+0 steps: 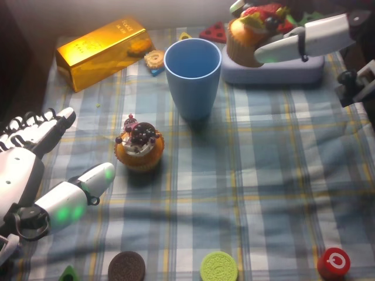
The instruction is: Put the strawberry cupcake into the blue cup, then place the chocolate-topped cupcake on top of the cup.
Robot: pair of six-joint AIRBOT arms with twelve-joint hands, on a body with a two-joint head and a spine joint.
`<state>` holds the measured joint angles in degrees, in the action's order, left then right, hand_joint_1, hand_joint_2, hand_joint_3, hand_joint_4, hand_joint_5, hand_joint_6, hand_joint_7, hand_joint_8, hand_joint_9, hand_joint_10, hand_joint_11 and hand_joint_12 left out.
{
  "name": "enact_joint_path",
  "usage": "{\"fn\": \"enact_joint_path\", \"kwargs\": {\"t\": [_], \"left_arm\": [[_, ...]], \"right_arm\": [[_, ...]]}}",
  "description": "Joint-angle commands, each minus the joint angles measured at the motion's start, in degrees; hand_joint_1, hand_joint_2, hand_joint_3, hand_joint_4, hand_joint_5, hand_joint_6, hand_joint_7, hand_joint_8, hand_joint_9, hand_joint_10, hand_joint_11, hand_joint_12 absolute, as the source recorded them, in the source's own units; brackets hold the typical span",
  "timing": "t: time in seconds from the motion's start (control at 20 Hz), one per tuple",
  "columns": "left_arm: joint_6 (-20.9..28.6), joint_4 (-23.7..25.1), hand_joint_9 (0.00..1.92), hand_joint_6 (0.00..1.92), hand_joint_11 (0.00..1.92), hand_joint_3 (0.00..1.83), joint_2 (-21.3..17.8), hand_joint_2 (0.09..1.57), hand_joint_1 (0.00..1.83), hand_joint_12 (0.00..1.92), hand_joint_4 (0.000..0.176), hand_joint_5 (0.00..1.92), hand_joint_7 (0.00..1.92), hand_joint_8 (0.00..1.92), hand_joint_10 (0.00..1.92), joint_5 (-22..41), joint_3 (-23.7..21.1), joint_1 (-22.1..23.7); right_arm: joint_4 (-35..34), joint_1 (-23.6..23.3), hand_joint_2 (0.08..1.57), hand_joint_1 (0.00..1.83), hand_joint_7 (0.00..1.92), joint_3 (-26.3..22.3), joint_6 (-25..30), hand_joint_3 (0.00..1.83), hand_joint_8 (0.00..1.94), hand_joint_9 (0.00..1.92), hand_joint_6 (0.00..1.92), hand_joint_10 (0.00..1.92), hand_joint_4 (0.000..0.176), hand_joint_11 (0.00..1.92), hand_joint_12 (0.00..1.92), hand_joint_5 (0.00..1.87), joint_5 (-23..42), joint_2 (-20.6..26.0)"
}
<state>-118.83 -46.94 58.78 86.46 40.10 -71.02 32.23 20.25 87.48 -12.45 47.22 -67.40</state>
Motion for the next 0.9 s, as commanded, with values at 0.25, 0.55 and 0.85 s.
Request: {"fn": "enact_joint_path", "kwargs": {"t": [0.25, 0.55, 0.85], "left_arm": [[0.11, 2.77, 0.09, 0.00, 0.00, 0.00, 0.01, 1.06, 0.32, 0.00, 0.083, 0.23, 0.16, 0.00, 0.00, 5.71, 0.45, 0.75], [0.09, 3.21, 0.10, 0.00, 0.01, 0.00, -0.18, 1.07, 0.35, 0.00, 0.059, 0.24, 0.17, 0.00, 0.00, 5.49, 0.45, 1.03], [0.09, 3.30, 0.09, 0.00, 0.00, 0.00, -0.18, 1.06, 0.33, 0.00, 0.077, 0.23, 0.16, 0.00, 0.00, 5.42, 0.58, 1.01]], "right_arm": [[-2.60, -3.58, 1.10, 0.85, 1.09, 3.51, 1.50, 0.00, 0.01, 1.13, 0.00, 0.21, 0.000, 0.68, 1.28, 0.91, 3.96, -2.15], [-2.45, -4.92, 1.08, 0.77, 1.15, 6.86, 3.43, 0.00, 0.00, 1.15, 0.00, 0.10, 0.000, 0.78, 1.07, 1.06, 3.79, -6.27], [-2.44, -4.91, 1.04, 0.84, 1.18, 8.80, 3.98, 0.00, 0.00, 1.15, 0.01, 0.12, 0.000, 0.63, 1.34, 1.14, 3.81, -9.56]]}}
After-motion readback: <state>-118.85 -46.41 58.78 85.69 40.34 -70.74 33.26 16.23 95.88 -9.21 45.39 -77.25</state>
